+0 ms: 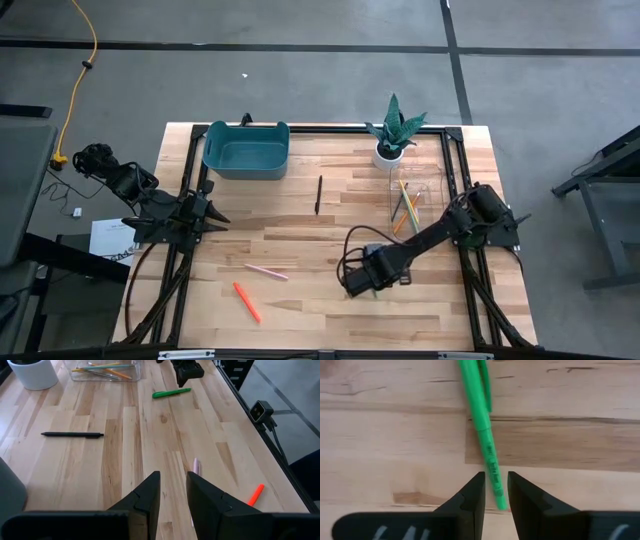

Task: Sort pens & pencils
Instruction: Put the green pen into the blue bin

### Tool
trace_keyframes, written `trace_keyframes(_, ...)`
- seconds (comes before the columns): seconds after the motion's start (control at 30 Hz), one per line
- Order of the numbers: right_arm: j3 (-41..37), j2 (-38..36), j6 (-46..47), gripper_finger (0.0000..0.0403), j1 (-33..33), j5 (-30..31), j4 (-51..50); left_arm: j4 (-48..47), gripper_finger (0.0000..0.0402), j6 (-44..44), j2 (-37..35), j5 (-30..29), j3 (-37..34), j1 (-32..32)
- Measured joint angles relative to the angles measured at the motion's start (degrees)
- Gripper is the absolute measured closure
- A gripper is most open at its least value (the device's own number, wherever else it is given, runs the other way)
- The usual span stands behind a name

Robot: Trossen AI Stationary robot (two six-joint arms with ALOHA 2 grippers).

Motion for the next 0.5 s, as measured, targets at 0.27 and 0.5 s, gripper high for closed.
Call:
trace_keyframes(0.27,0.0,0.5,-1.4,0.0331,-0.9,0.8,0.3,0.0,0.0318,0.0,0.0,0.0,0.0,0.0)
trace_keyframes(0.5,-1.9,0.8,-2.8,0.0331,-2.2,-0.7,3.5,0.0,0.0318,0.0,0.0,0.0,0.0,0.0)
